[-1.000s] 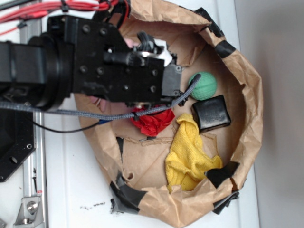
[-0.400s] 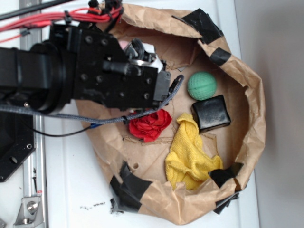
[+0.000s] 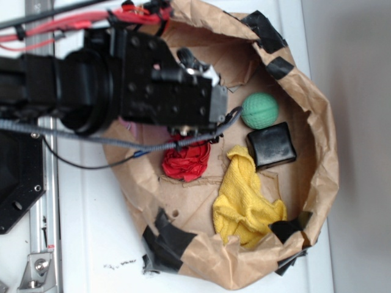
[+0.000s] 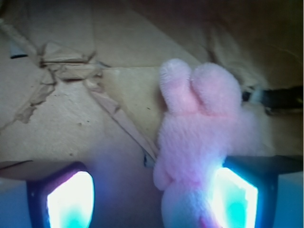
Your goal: Grab the pink bunny.
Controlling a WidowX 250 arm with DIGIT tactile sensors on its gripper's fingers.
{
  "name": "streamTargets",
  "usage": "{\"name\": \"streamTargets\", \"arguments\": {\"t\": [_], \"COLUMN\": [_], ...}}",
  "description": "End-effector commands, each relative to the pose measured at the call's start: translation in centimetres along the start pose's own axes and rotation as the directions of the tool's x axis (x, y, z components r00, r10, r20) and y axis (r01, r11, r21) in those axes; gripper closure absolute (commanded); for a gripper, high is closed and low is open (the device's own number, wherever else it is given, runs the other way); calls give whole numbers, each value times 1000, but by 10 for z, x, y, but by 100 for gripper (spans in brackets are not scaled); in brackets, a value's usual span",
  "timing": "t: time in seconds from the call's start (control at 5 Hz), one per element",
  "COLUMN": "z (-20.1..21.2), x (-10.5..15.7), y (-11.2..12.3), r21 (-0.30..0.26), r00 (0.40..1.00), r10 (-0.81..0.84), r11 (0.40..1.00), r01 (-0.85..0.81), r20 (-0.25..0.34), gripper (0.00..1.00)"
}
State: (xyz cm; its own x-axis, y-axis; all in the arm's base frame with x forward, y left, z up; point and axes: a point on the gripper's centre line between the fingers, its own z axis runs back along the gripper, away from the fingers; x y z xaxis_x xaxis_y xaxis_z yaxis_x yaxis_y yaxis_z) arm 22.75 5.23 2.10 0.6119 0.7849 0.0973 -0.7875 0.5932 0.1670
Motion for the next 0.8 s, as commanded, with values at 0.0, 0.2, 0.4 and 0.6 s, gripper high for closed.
{"name": "streamTargets", "arguments": {"t": [0.0,0.2,0.4,0.6], "z": [-6,6,35,63], "x": [6,3,4,12], "y": [18,15,12,18], "r21": [-149,-179,-228,-244], "r00": [997,997,995,995], "r10": [-74,-79,-85,-62], "r11": [986,981,969,967], "r01": [74,80,93,81], "r20": [4,10,46,84], "gripper": [100,100,74,0]}}
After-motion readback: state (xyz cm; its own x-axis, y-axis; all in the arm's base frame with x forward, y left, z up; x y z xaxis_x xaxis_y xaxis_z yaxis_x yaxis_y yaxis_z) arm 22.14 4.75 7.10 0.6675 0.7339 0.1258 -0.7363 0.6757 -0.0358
